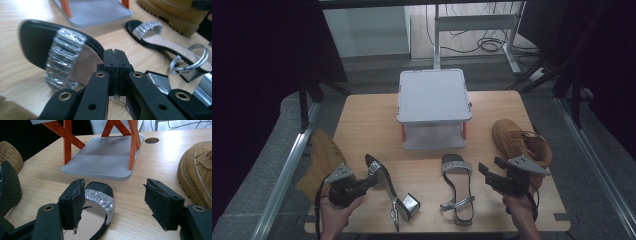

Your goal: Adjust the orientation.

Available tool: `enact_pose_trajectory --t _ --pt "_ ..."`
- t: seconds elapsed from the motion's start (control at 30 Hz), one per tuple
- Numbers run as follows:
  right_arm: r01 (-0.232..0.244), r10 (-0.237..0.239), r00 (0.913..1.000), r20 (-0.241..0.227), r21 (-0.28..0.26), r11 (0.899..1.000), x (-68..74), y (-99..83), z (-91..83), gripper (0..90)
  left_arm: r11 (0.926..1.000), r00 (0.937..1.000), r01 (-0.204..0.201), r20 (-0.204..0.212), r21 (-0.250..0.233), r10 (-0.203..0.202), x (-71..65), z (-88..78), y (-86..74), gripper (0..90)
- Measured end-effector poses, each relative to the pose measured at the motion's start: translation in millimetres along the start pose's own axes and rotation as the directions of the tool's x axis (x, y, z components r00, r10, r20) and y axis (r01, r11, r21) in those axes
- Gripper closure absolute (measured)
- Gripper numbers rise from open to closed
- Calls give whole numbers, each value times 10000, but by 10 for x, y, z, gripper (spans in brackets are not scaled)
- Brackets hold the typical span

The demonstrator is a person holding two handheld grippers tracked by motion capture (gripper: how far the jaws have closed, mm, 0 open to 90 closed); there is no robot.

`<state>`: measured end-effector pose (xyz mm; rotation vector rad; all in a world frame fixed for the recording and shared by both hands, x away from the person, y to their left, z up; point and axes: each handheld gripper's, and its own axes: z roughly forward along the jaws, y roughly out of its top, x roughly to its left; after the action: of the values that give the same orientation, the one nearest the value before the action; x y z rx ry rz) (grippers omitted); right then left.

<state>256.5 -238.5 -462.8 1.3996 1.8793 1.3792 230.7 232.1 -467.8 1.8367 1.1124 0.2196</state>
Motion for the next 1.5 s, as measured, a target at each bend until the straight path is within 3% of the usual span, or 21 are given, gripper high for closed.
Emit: enact_pose_trajectory --t 0.23,0.93,1.5 --pt "-34 34 9999 118 75 10000 -2 -20 14 321 9966 9994 -330 -47 750 334 -77 193 -40 896" --pt "-202 195 9994 287 252 9995 -57 -56 24 319 9864 9986 -520 107 1559 510 -126 348 -92 900" --pt "-518 513 9984 251 210 9984 -120 -69 5 319 9881 9995 -313 98 1505 302 -142 463 -63 900"
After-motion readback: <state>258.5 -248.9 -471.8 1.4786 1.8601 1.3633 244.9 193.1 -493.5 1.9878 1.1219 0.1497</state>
